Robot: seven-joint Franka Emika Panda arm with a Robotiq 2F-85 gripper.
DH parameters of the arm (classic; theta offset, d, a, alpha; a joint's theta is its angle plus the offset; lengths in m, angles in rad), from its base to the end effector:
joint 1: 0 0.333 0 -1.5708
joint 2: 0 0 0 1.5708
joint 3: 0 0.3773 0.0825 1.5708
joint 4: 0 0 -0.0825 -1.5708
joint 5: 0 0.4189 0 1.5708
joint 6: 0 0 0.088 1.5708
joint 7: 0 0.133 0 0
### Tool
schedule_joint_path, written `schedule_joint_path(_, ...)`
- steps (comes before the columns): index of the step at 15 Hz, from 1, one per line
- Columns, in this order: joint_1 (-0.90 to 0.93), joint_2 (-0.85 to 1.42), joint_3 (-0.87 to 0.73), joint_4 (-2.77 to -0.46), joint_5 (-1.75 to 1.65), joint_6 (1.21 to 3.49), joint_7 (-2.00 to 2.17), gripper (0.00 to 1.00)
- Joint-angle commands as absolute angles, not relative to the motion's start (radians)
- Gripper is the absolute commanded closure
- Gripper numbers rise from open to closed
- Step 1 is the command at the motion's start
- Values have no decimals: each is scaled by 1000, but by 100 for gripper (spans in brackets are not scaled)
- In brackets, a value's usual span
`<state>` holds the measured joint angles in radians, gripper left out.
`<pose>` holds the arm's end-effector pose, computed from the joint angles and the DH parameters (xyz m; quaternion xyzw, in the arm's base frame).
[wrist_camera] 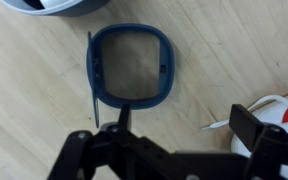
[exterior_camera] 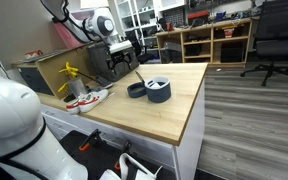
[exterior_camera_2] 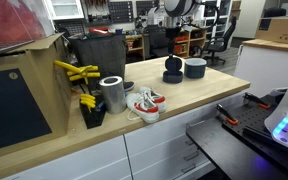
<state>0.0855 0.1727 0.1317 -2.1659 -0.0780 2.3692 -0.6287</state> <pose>0.5836 0.1253 0.3296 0.9005 0.4342 0.0126 0.0194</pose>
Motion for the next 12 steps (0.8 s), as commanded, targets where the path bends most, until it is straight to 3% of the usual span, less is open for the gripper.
schedule_joint_path(1,116,173,132,-2175,-103,2399,-389,0)
schedule_joint_path(12,153,466,27,-1926,-132,2488,198,0)
